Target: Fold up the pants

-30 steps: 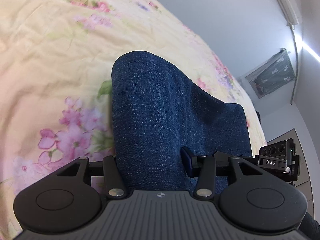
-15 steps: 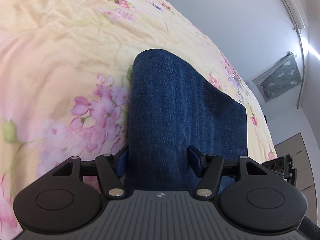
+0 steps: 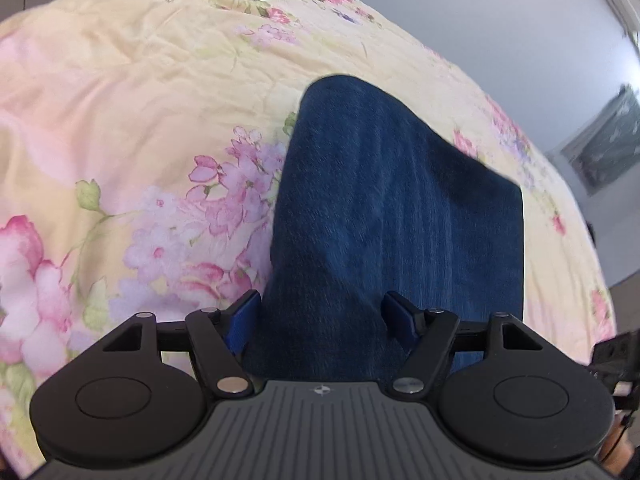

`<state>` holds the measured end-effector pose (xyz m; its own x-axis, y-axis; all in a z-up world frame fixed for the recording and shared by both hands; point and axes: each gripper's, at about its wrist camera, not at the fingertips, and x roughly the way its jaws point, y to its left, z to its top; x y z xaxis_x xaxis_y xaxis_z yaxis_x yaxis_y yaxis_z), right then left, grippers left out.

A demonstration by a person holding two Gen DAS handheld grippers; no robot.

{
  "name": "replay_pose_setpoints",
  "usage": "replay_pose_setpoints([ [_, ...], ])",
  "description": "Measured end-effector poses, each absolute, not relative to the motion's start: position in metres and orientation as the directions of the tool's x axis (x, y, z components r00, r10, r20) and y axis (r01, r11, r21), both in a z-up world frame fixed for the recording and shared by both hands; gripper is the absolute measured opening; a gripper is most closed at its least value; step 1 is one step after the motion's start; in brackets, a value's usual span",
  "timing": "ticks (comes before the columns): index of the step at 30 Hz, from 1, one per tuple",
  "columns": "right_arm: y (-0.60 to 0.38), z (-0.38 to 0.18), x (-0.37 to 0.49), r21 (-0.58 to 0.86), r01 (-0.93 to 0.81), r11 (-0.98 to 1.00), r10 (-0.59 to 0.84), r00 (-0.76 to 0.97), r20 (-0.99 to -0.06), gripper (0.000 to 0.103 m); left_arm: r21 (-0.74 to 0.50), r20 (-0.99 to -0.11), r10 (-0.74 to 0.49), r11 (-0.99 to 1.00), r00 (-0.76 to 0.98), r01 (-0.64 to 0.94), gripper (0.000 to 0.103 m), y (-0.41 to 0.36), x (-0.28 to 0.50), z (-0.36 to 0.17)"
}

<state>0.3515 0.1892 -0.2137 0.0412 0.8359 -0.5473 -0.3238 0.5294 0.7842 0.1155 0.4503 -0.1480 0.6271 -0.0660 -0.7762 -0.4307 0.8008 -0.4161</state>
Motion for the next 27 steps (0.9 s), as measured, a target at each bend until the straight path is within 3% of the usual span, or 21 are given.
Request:
replay_pose_setpoints([
  [4, 0.187, -0.198, 0.335, 0.703, -0.362, 0.612, 0.769, 0.068, -0.635, 0.047, -0.341, -0.812, -0.014, 0.822, 0.583, -0.456, 0.081, 0.429, 0.098, -0.135],
  [6, 0.187, -0.185, 0.323, 0.629, -0.388, 0.674, 0.708, 0.096, -0.699, 0.045, -0.324, -0.817, 0.010, 0.819, 0.577, -0.474, 0.072, 0.415, 0.089, -0.127],
  [9, 0.188, -0.158, 0.297, 0.500, -0.462, 0.733, 0.628, 0.176, -0.758, 0.046, -0.325, -0.794, 0.031, 0.822, 0.607, -0.468, 0.073, 0.387, 0.075, -0.108],
  [12, 0.183, -0.128, 0.266, 0.451, -0.497, 0.741, 0.620, 0.248, -0.744, 0.052, -0.291, -0.769, 0.075, 0.843, 0.635, -0.452, 0.079, 0.357, 0.066, -0.083],
  [14, 0.182, -0.107, 0.246, 0.427, -0.509, 0.747, 0.621, 0.306, -0.722, 0.066, -0.240, -0.750, 0.144, 0.850, 0.645, -0.469, 0.089, 0.337, 0.059, -0.067],
  [17, 0.176, -0.079, 0.219, 0.375, -0.521, 0.767, 0.606, 0.397, -0.689, 0.081, -0.172, -0.719, 0.236, 0.851, 0.654, -0.496, 0.091, 0.312, 0.047, -0.053],
  [22, 0.175, -0.042, 0.184, 0.319, -0.516, 0.795, 0.581, 0.498, -0.643, 0.081, -0.033, -0.701, 0.349, 0.856, 0.622, -0.517, 0.094, 0.287, 0.039, -0.049],
  [27, 0.185, -0.021, 0.155, 0.216, -0.528, 0.821, 0.532, 0.571, -0.625, 0.082, -0.100, -0.691, 0.323, 0.843, 0.647, -0.528, 0.094, 0.291, 0.035, -0.048],
])
